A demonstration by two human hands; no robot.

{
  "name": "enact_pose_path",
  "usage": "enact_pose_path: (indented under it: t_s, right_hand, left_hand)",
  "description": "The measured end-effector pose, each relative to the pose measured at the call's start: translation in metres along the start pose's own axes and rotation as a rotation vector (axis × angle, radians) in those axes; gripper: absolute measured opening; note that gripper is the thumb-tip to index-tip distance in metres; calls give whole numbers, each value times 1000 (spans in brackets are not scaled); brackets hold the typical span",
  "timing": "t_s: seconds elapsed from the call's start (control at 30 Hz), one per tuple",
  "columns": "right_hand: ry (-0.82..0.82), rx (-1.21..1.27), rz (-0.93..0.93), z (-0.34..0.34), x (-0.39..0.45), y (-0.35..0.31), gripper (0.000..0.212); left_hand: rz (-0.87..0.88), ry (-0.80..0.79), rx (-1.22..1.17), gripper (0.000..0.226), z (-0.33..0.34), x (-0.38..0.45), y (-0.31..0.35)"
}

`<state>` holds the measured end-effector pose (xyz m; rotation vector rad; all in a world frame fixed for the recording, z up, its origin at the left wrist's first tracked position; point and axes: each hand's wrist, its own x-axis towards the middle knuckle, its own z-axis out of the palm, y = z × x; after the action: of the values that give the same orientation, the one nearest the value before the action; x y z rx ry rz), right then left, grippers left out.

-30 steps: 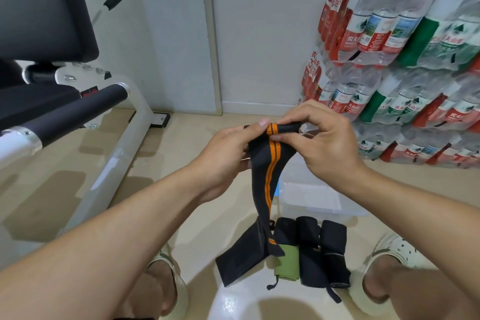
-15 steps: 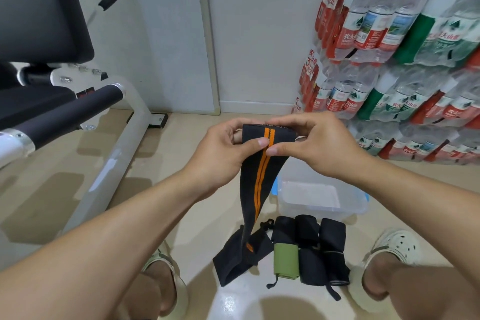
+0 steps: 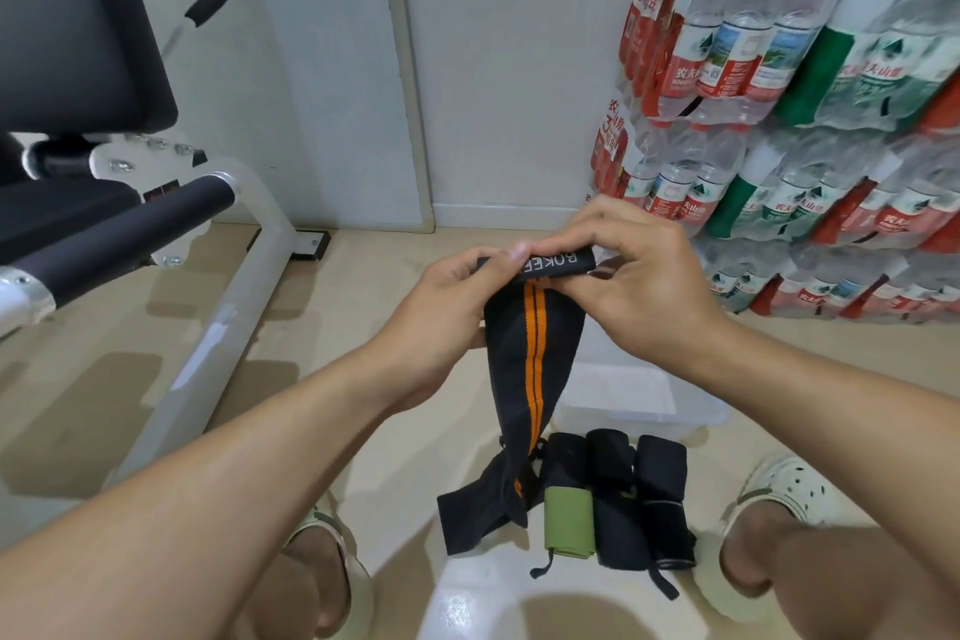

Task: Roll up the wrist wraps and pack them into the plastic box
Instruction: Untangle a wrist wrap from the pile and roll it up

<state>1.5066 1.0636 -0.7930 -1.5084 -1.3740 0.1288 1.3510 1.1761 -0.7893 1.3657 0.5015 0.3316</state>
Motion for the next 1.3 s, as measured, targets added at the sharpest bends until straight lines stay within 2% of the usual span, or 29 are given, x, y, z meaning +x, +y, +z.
enact_pose_path:
  t_s: [0.23, 0.33, 0.4, 0.47, 0.53, 0.73, 0.97, 1.13, 1.3]
  right_hand:
    - [-112, 205, 194, -3, 0, 1, 33]
    - [-158, 343, 364, -6, 2, 3, 54]
    - [-252, 398, 436, -7, 1, 1, 55]
    - [-271, 397, 442, -5, -1, -2, 46]
    - [-221, 385, 437, -3, -3, -4, 42]
    - [-69, 323, 431, 5, -7, -7, 39]
    - [-1, 255, 404, 10, -8, -8, 41]
    - [64, 208, 354, 16, -6, -11, 40]
    - [-42, 284, 429, 11, -5, -11, 40]
  left_hand:
    - [64, 40, -32, 39, -12, 4, 1]
    - [81, 29, -23, 42, -13, 3, 1]
    - [81, 28, -12, 42, -11, 3, 1]
    - [82, 38, 8, 36, -11, 3, -1]
    - [84, 52, 19, 29, -10, 3, -2]
    - [33, 15, 36, 32, -7, 4, -8]
    - [19, 12, -18, 32, 0, 1, -6]
    - [-33, 53, -157, 30, 5, -1, -2]
    - [-56, 88, -179, 25, 1, 2, -3]
